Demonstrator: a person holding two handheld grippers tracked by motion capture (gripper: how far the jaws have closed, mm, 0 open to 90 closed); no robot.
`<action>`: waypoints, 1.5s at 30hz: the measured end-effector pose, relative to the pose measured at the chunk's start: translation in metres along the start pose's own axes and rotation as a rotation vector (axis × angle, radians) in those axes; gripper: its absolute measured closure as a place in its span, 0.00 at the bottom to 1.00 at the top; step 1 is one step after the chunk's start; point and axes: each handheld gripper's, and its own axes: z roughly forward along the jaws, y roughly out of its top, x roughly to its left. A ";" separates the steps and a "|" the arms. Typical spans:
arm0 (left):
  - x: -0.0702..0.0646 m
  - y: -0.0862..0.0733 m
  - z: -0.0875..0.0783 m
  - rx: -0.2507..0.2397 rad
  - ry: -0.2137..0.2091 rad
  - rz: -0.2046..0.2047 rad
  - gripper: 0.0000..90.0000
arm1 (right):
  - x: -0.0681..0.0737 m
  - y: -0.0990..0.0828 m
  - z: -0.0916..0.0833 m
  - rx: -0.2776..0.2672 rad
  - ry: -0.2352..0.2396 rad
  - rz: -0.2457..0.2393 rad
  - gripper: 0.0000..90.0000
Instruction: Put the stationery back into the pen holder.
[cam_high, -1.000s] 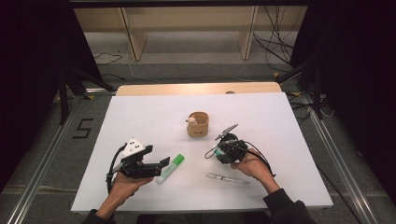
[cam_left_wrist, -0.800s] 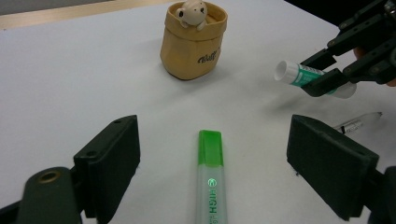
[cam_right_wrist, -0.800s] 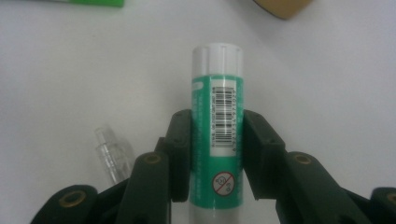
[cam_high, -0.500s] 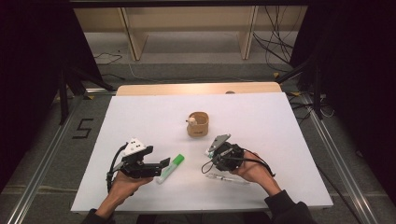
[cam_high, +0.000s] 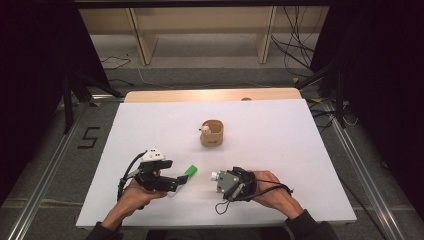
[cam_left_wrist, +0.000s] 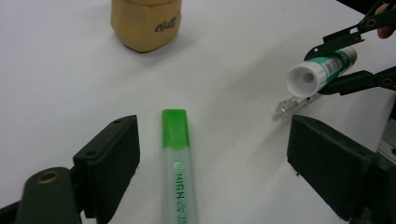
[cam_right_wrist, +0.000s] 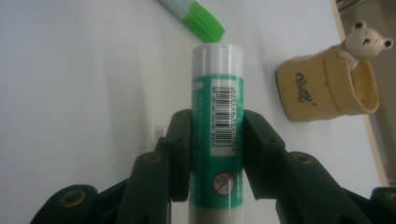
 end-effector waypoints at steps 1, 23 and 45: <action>-0.001 0.002 0.001 0.014 -0.009 0.011 0.18 | 0.003 0.001 -0.001 -0.002 -0.012 -0.020 0.74; -0.023 0.043 0.032 0.255 -0.172 0.179 0.22 | 0.044 0.008 0.002 -0.071 -0.232 -0.413 0.74; -0.037 0.043 0.052 0.410 -0.262 0.249 0.32 | 0.057 0.008 0.008 -0.082 -0.322 -0.608 0.74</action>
